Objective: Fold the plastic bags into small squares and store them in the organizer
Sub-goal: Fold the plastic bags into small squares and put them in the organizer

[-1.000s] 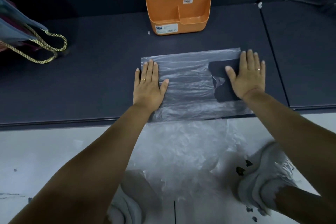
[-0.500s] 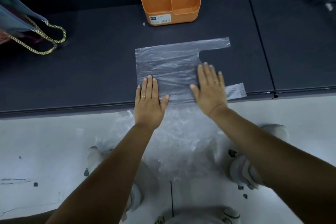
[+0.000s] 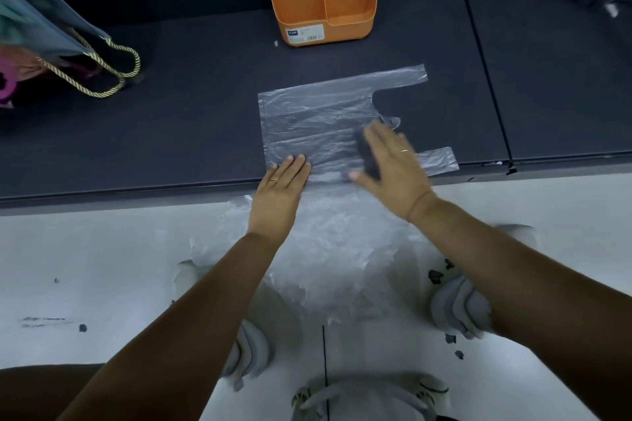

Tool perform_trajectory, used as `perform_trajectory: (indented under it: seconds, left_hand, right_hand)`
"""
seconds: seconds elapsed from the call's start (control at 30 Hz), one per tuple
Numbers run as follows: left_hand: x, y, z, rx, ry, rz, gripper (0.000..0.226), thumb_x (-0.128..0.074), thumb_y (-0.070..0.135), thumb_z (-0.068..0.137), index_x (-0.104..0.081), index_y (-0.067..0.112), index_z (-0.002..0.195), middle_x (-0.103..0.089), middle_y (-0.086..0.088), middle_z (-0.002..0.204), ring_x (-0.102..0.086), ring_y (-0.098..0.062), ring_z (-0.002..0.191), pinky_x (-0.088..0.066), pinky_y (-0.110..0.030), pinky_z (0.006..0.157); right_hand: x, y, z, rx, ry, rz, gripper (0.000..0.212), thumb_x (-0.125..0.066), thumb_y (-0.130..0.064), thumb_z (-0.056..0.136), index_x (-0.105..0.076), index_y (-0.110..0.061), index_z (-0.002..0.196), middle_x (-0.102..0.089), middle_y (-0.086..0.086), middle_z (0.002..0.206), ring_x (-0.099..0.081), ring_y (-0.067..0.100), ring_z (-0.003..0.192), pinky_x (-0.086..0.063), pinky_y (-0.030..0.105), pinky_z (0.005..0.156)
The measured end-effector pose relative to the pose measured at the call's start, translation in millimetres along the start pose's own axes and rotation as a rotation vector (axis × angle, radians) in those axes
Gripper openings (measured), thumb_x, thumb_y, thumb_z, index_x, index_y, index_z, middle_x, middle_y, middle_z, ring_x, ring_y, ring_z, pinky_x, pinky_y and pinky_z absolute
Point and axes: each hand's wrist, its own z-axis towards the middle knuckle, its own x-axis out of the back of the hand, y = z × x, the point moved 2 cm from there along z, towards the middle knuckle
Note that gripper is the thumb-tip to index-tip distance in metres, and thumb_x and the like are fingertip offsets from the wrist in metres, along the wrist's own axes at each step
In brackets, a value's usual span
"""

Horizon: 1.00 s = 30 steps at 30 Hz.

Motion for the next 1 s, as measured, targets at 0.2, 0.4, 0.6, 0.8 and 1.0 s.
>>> perform_trajectory:
  seconds: [0.2, 0.4, 0.6, 0.8, 1.0]
  left_hand:
    - [20, 4, -6, -0.016, 0.149, -0.099, 0.053, -0.083, -0.014, 0.061, -0.072, 0.003, 0.111, -0.072, -0.012, 0.113, -0.07, -0.032, 0.104, -0.053, -0.05, 0.091]
    - [55, -21, -3, 0.311, 0.006, -0.471, 0.019, -0.066, 0.016, 0.094, -0.076, 0.015, 0.109, -0.074, -0.003, 0.111, -0.068, -0.021, 0.103, -0.052, -0.027, 0.088]
    - [75, -54, 28, 0.618, -0.101, -0.874, 0.012, -0.074, 0.019, 0.087, -0.077, 0.013, 0.097, -0.071, 0.011, 0.083, -0.06, 0.014, 0.068, -0.044, -0.002, 0.07]
    - [74, -87, 72, 0.79, 0.001, -1.023, 0.016, -0.076, 0.022, 0.085, -0.075, 0.016, 0.1, -0.069, 0.01, 0.086, -0.061, 0.005, 0.076, -0.042, 0.0, 0.067]
    - [51, -105, 106, 0.862, 0.059, -0.882, 0.019, -0.076, 0.03, 0.085, -0.073, 0.014, 0.075, -0.062, 0.01, 0.061, -0.052, 0.003, 0.053, -0.038, -0.006, 0.05]
  right_hand:
    - [-40, -38, -1, 0.154, -0.068, -0.031, 0.07, -0.072, -0.022, 0.084, -0.04, -0.007, 0.145, -0.033, 0.012, 0.154, -0.034, 0.029, 0.141, -0.017, 0.038, 0.119]
    - [2, 6, -1, 0.067, 0.141, 0.062, 0.015, -0.074, 0.004, 0.074, -0.075, -0.004, 0.086, -0.071, 0.011, 0.109, -0.069, 0.033, 0.091, -0.053, 0.038, 0.086]
    - [66, 60, 27, -0.183, -0.227, 0.09, 0.018, -0.071, -0.019, 0.087, -0.072, -0.008, 0.101, -0.068, 0.006, 0.106, -0.06, 0.023, 0.103, -0.042, 0.028, 0.09]
    - [93, 76, 67, -0.465, -0.204, 0.646, 0.005, -0.07, -0.015, 0.086, -0.069, -0.012, 0.09, -0.069, 0.008, 0.093, -0.061, 0.009, 0.078, -0.051, 0.008, 0.066]
    - [71, 91, 105, -0.621, -0.03, 0.604, 0.034, -0.072, -0.025, 0.086, -0.067, -0.001, 0.11, -0.062, 0.001, 0.09, -0.057, 0.014, 0.083, -0.043, 0.024, 0.079]
